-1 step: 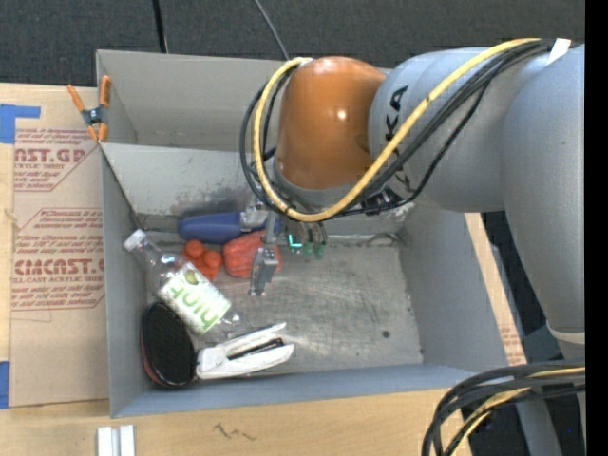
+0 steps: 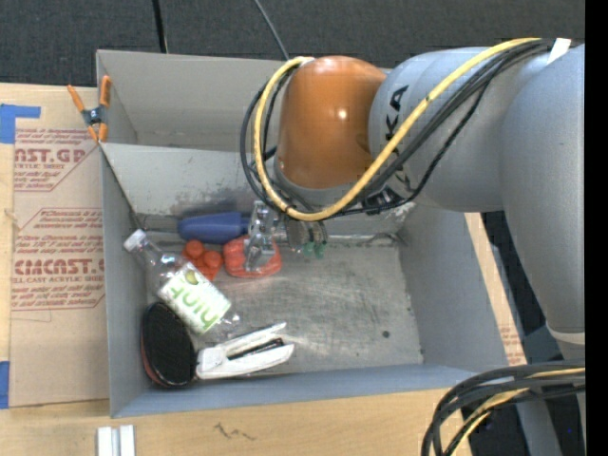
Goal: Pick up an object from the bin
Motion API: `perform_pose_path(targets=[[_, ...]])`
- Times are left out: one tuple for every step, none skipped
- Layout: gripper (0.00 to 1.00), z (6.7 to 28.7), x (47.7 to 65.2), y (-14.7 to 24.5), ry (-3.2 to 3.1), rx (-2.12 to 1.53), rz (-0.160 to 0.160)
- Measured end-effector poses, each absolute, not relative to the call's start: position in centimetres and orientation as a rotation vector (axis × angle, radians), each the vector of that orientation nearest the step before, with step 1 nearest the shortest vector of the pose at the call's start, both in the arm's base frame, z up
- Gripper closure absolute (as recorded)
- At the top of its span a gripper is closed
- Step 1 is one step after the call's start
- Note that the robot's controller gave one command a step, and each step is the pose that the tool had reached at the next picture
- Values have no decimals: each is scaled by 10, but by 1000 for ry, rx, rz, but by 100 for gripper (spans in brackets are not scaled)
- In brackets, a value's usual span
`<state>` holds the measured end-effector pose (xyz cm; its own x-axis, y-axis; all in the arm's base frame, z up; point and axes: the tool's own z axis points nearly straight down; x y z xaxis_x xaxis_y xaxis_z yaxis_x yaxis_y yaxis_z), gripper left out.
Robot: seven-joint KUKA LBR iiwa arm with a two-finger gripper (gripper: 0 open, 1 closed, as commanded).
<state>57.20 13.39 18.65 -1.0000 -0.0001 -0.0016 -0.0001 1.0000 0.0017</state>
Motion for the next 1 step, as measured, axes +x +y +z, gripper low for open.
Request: perform_pose_path(targets=[[0,187,572,134,3140,0,3]])
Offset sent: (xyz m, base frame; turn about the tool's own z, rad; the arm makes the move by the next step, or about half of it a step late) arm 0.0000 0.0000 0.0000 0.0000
